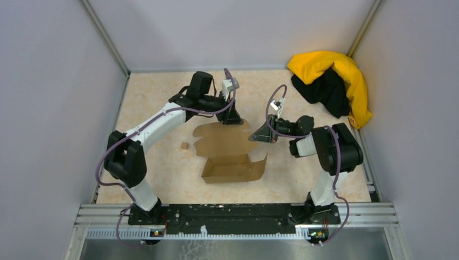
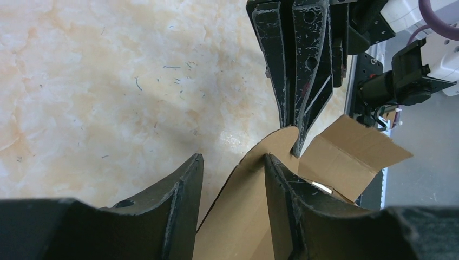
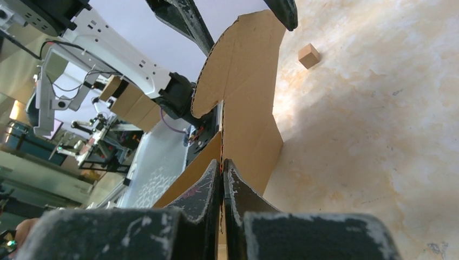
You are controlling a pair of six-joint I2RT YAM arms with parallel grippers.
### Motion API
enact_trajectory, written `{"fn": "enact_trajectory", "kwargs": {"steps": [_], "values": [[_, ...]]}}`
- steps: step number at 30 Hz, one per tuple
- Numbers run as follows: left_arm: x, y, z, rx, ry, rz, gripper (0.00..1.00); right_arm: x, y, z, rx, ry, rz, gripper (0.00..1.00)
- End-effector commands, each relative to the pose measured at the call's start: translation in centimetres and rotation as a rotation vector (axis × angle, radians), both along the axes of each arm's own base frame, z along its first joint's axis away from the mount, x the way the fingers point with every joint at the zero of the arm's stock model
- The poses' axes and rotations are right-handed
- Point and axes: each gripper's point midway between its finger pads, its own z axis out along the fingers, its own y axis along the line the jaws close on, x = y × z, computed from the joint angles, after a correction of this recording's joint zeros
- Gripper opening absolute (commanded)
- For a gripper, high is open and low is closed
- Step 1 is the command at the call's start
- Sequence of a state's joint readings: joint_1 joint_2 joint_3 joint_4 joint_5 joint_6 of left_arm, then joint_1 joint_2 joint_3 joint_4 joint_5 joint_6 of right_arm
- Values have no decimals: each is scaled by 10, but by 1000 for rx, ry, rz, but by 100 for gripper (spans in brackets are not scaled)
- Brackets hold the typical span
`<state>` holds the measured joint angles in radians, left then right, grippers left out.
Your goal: Fold the paper box
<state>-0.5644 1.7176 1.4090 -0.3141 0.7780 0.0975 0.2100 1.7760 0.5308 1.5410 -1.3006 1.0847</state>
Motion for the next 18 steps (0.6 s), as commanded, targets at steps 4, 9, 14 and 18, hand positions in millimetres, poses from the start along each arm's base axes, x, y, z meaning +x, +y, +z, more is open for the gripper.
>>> {"fn": "enact_trajectory", "kwargs": {"steps": [4,9,14,18], "values": [[-2,9,29,-71,-51,-19,53,-7,4,41,51,-258,50,0],[2,16,30,-70,-60,17,53,-3,2,46,51,-271,47,0],[12,23,23,-49,-57,69,53,9,-6,44,46,-289,5,0],[13,26,24,-64,-60,79,54,24,-17,41,41,-277,-43,1]]}}
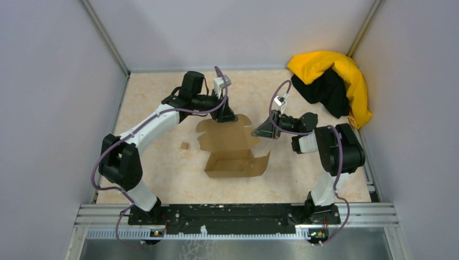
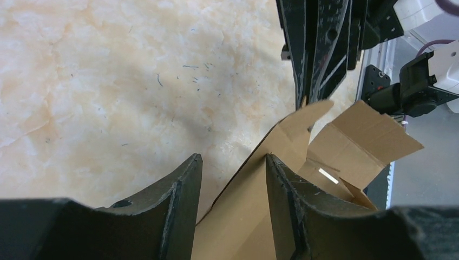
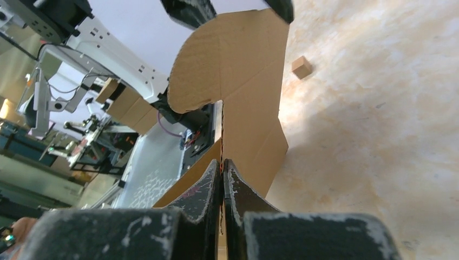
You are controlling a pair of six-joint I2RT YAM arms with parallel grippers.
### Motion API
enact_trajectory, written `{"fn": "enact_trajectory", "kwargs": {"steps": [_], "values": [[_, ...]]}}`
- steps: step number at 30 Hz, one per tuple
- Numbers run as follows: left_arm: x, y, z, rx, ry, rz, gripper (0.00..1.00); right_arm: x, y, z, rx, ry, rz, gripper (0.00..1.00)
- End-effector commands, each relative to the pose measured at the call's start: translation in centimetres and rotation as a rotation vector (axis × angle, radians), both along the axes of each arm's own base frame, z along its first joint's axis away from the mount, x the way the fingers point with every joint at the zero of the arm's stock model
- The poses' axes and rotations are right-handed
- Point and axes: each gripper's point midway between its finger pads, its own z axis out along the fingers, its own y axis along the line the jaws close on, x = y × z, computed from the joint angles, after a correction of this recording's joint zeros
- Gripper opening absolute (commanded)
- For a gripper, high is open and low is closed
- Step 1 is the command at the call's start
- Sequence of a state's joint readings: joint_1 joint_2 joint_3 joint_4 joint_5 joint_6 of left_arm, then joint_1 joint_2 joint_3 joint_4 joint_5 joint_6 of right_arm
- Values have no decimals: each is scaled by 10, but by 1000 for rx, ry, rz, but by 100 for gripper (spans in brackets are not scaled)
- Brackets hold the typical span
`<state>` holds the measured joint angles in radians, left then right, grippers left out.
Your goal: Fold the paper box
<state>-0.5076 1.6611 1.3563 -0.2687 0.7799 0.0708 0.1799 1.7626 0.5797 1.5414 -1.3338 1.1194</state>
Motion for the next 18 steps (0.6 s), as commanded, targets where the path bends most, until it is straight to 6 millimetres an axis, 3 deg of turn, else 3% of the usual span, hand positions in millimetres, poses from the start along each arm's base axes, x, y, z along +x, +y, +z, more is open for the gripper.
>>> {"fn": "enact_trajectory", "kwargs": {"steps": [1,4,8,9,15,18], "values": [[2,4,13,-33,-40,13,54,18,-13,26,38,-246,-59,1],[1,4,14,-39,-36,8,54,26,-16,20,33,-233,-74,6],[1,3,11,-37,-28,7,54,39,-19,11,31,-201,-100,59],[1,3,11,-36,-27,8,54,42,-22,10,32,-196,-112,65],[0,2,9,-41,-16,3,54,74,-40,-2,-10,-119,-239,74],[-1,2,9,-42,-13,1,54,115,-58,-32,-196,-53,-419,77]]}}
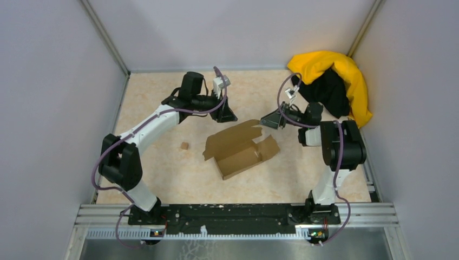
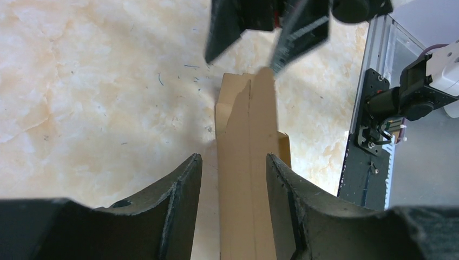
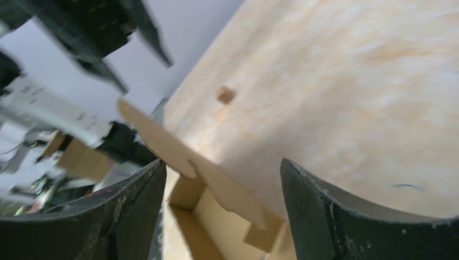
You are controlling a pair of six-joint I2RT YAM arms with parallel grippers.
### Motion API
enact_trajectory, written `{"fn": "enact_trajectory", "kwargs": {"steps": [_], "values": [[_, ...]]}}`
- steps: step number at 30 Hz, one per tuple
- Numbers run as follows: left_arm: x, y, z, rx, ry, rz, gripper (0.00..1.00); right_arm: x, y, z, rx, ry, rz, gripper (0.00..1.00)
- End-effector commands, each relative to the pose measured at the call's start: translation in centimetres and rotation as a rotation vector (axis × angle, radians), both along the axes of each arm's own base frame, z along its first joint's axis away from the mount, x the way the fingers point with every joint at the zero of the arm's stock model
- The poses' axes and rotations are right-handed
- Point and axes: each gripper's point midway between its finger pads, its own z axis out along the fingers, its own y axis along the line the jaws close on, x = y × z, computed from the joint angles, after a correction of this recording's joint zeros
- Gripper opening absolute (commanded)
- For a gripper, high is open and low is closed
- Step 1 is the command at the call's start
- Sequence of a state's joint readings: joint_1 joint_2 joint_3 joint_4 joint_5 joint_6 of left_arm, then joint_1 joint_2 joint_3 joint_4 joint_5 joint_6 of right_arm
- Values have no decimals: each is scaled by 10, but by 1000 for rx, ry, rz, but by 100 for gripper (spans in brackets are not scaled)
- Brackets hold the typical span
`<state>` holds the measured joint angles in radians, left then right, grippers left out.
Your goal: Fold the paper box
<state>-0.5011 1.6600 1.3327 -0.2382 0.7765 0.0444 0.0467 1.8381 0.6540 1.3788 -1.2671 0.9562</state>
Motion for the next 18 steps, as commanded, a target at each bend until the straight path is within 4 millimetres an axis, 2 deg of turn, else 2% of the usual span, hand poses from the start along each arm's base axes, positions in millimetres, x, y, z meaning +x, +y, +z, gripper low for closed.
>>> {"fn": "enact_trajectory", "kwargs": {"steps": [1,3,6,9,11,15,17,18], "values": [[-2,1,13,-34,-30,-14,54,63,-31,-28,-309,11,-280,78],[-2,1,14,-33,-33,-11,54,72,-60,-55,-520,150,-428,81],[-2,1,13,-33,-29,-3,54,81,-100,-47,-549,237,-587,85],[0,4,14,-32,-27,28,53,81,-122,-41,-546,272,-695,88],[3,9,14,-15,-31,72,53,73,-125,-47,-587,309,-688,81],[5,20,26,-4,-47,163,53,58,-131,-63,-641,362,-700,56],[5,26,34,-6,-55,208,52,49,-128,-74,-652,392,-684,39],[5,29,36,-4,-50,232,52,44,-126,-79,-665,401,-673,37]]}}
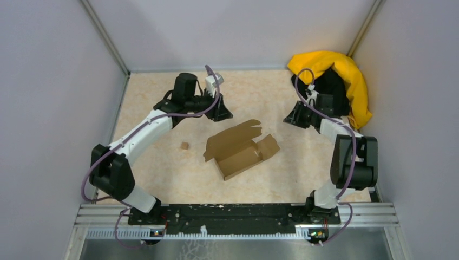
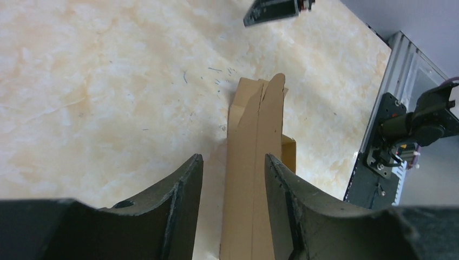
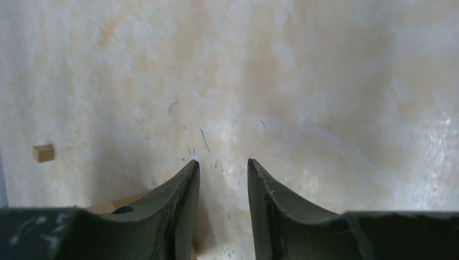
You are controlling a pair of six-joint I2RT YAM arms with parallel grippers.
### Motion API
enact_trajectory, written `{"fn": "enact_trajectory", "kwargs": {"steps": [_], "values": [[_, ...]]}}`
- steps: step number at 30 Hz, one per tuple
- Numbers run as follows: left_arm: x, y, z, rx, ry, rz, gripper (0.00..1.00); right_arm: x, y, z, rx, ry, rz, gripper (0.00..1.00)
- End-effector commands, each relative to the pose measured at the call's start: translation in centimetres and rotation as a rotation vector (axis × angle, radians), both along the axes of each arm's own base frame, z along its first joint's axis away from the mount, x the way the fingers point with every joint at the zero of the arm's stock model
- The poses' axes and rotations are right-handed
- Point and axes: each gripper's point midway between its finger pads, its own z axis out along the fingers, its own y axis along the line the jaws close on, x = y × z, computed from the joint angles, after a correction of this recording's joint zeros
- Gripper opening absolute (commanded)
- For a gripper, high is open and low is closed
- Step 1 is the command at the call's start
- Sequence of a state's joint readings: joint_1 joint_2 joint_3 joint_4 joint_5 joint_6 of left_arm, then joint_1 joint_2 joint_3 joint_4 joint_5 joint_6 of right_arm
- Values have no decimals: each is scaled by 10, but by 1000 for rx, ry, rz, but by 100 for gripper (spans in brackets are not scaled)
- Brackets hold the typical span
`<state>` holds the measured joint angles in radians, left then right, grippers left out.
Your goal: Fold the paper box
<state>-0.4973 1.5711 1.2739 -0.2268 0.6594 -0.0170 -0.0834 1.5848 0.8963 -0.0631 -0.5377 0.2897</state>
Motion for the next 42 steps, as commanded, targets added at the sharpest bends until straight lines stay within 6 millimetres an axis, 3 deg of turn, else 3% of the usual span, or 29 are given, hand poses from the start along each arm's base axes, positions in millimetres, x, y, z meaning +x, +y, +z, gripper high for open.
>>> {"fn": "enact_trajectory", "kwargs": {"steps": [1,6,10,19,33,42], "values": [[3,16,29,-16,-39,129,51,-25,1,-18,-68,66,13,36],[1,30,19,10,11,227,48,-37,21,-43,-62,105,80,34],[-2,34,5,30,45,252,48,-44,52,-50,-29,89,167,34],[-6,39,-15,53,90,278,47,-48,77,-34,-9,16,232,34],[-5,40,-27,70,113,286,47,-61,91,-3,-15,-80,282,34],[0,38,-26,68,113,295,48,-79,96,6,-13,-113,325,35]]}}
